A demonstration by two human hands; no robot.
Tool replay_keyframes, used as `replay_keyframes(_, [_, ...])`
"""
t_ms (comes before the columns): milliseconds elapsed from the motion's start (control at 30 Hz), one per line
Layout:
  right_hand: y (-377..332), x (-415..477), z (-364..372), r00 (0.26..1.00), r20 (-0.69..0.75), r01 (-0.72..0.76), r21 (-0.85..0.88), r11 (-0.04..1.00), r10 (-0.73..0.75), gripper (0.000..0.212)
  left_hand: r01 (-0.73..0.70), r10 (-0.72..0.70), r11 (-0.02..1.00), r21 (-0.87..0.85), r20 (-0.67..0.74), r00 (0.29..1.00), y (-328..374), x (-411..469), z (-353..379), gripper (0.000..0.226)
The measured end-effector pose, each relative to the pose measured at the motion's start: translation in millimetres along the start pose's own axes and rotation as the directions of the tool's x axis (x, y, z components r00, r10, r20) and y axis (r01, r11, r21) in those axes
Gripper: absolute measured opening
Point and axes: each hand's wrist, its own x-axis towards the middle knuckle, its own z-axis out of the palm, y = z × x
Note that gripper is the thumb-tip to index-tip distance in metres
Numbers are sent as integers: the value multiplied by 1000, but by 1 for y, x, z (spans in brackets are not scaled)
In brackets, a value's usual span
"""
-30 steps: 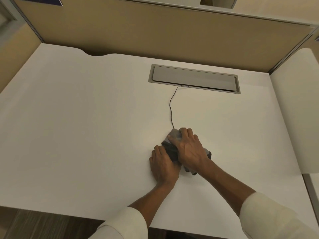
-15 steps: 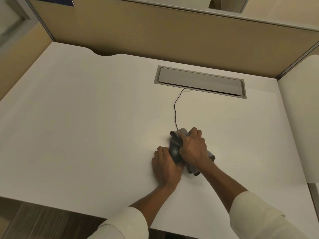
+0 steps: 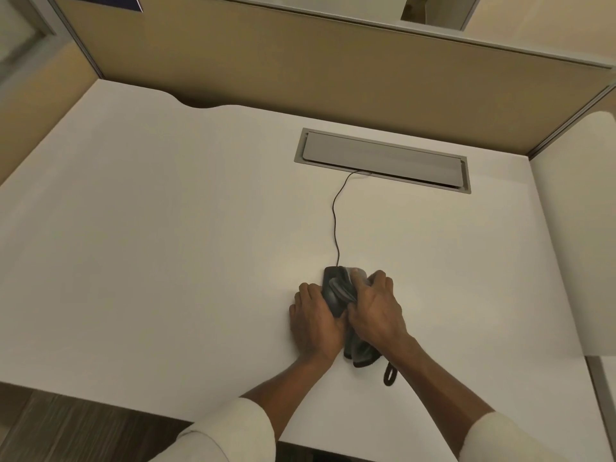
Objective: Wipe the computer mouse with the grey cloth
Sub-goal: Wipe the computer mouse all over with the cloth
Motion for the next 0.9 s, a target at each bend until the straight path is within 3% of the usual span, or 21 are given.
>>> replay_keyframes(133, [0,18,2,995,-69,66,-61,996,-70,46,17,-17,1000,-8,7,1000,1,1,0,53])
replay_keyframes(367, [-4,35,2,993,-54,97,-177,979,-108,54,37,-37,999,-12,9,999,5,1,-4,58])
replay_keyframes(700, [13,-28,8,970,-63,218,-205,954,-235,70,39,-40,999,22,30,999,6,2,-6,49])
replay_keyframes(900, [8,6,9,965,-101,221,-199,955,-244,61,35,-35,999,8,31,999,3,1,-3,53])
